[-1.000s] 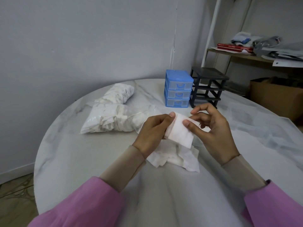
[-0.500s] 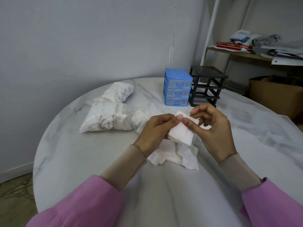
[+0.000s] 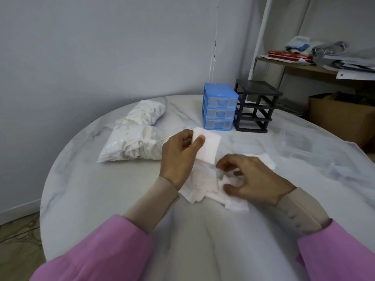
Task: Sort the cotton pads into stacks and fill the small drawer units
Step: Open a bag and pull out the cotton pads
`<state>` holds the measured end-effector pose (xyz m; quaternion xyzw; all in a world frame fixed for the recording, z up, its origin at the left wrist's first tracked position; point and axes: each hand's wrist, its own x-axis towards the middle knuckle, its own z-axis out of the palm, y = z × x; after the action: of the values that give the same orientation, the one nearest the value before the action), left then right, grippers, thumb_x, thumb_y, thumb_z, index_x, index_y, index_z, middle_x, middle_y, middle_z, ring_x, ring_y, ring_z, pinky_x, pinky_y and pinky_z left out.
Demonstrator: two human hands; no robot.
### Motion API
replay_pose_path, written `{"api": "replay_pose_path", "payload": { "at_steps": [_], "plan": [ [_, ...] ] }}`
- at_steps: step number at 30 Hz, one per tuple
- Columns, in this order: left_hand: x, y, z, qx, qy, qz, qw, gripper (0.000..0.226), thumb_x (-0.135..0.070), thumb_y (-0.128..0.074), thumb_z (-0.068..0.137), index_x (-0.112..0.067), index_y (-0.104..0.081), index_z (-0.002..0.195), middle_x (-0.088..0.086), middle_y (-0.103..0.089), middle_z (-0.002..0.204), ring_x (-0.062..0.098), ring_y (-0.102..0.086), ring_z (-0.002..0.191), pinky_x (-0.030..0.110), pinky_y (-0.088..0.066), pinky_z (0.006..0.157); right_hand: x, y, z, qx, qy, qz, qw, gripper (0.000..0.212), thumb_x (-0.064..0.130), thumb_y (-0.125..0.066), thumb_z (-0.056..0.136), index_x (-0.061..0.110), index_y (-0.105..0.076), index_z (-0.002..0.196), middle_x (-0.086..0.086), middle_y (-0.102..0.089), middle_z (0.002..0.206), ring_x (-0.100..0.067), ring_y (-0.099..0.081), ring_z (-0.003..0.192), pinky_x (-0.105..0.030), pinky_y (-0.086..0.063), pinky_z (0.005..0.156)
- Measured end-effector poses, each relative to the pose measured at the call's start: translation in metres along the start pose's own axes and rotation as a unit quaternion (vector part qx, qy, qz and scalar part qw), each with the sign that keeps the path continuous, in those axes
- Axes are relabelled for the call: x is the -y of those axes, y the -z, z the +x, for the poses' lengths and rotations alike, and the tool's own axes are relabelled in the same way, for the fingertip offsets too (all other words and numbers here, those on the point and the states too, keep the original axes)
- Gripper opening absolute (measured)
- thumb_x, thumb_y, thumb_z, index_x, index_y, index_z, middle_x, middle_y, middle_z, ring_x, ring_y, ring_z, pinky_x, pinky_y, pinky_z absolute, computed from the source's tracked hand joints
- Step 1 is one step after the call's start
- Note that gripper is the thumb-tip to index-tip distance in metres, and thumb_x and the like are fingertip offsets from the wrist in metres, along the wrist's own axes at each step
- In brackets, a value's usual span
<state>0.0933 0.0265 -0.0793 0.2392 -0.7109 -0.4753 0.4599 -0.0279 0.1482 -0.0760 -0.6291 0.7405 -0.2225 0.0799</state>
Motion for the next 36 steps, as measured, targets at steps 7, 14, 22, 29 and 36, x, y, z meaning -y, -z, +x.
{"api": "replay_pose_path", "payload": {
  "at_steps": [7,14,22,29,36],
  "plan": [
    [0.000,-0.001,-0.001,0.003,-0.002,0.015,1.000,0.041,-0.018,-0.061,0.088,-0.021,-0.039,0.054,-0.012,-0.035,0.041,0.004,-0.033,0.046,0.014,-0.026,0.050,0.007,0.008,-0.006,0.087,-0.035,-0.031,0.995,0.048,0.019,-0.065,0.077,0.025,-0.049,0.122,0.007,-0.052,0.112,-0.010,-0.048,0.106,-0.016,-0.037,0.085],
    [0.001,-0.001,0.000,0.003,-0.005,0.021,1.000,0.038,-0.018,-0.061,0.088,-0.025,-0.044,0.056,-0.014,-0.043,0.042,0.002,-0.039,0.047,0.013,-0.028,0.051,0.009,0.009,-0.006,0.034,-0.027,-0.050,0.998,0.027,0.017,-0.064,0.079,0.031,-0.051,0.098,0.012,-0.051,0.090,-0.011,-0.045,0.089,-0.010,-0.033,0.065],
    [0.003,0.000,0.002,0.026,0.031,0.003,0.999,0.012,-0.016,-0.066,0.084,-0.008,-0.064,0.076,-0.005,-0.063,0.067,0.008,-0.057,0.066,0.020,-0.043,0.067,0.010,0.019,-0.002,-0.163,-0.016,0.223,0.961,0.033,-0.003,-0.068,0.076,0.024,-0.053,0.087,-0.001,-0.064,0.082,-0.010,-0.057,0.065,-0.021,-0.049,0.063],
    [-0.003,0.000,-0.002,0.098,0.127,-0.083,0.983,0.026,-0.012,-0.060,0.088,-0.013,-0.054,0.063,-0.010,-0.047,0.049,0.003,-0.042,0.048,0.015,-0.035,0.052,0.015,0.014,0.004,-0.211,-0.032,0.446,0.869,0.024,-0.003,-0.067,0.078,0.015,-0.054,0.085,0.002,-0.065,0.068,-0.009,-0.055,0.061,-0.016,-0.046,0.057],
    [-0.008,-0.004,-0.006,0.178,0.165,-0.113,0.963,0.020,-0.005,-0.047,0.093,-0.012,-0.065,0.088,0.005,-0.058,0.078,0.004,-0.054,0.063,0.014,-0.049,0.059,0.014,0.008,0.005,-0.250,-0.039,0.408,0.877,0.021,0.002,-0.070,0.077,0.015,-0.054,0.079,0.001,-0.062,0.069,-0.011,-0.052,0.060,-0.017,-0.048,0.060]
  ]
}}
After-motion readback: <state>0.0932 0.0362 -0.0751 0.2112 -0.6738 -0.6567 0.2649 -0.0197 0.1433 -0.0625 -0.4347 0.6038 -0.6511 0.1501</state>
